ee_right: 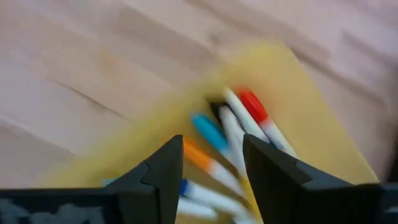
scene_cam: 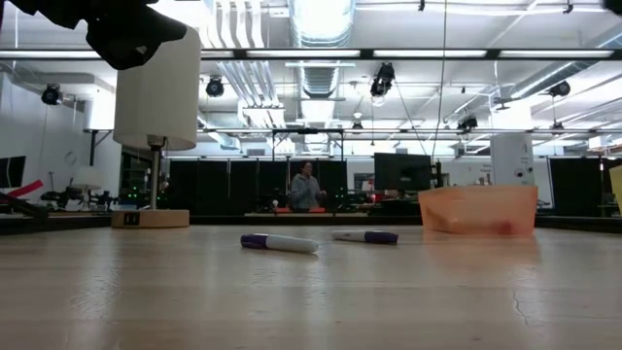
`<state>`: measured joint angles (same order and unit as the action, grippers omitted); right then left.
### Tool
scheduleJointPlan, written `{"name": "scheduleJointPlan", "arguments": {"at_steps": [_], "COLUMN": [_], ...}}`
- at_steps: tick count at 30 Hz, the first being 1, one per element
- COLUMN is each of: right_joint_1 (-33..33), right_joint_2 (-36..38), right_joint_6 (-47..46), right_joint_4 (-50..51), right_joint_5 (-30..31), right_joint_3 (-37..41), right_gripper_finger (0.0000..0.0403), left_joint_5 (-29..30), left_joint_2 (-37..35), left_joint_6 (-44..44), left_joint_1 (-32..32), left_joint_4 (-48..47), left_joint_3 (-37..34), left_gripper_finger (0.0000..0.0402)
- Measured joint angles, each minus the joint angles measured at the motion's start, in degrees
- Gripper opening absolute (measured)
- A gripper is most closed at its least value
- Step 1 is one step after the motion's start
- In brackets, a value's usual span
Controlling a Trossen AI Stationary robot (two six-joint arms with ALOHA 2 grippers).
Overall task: Pick & Place Markers
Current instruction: Put the violet highlighter pen into the yellow bin
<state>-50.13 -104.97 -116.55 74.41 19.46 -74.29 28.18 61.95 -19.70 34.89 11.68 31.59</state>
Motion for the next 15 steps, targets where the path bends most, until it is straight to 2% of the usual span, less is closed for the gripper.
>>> {"name": "scheduleJointPlan", "arguments": {"at_steps": [4, 10, 13, 15], "right_joint_1": [0.5, 2.7, 4.7, 6.5], "right_joint_2": [0.0, 0.0, 0.0, 0.0], "right_joint_6": [7.8, 27.2, 37.6, 44.1], "right_joint_4": [-1.9, -13.9, -20.5, -23.9], "right_joint_5": [13.2, 32.0, 37.2, 38.2], "right_joint_3": [-2.5, -2.5, -1.4, -1.0], "right_gripper_finger": [0.0158, 0.0147, 0.0142, 0.0138], "left_joint_5": [0.0, 0.0, 0.0, 0.0], "left_joint_2": [0.0, 0.0, 0.0, 0.0], "left_joint_6": [0.0, 0.0, 0.0, 0.0], "left_joint_1": [0.0, 0.0, 0.0, 0.0], "left_joint_4": [-0.3, -0.2, -0.2, -0.2], "left_joint_3": [0.0, 0.0, 0.0, 0.0], "left_gripper_finger": [0.0174, 0.0174, 0.0174, 0.0174]}}
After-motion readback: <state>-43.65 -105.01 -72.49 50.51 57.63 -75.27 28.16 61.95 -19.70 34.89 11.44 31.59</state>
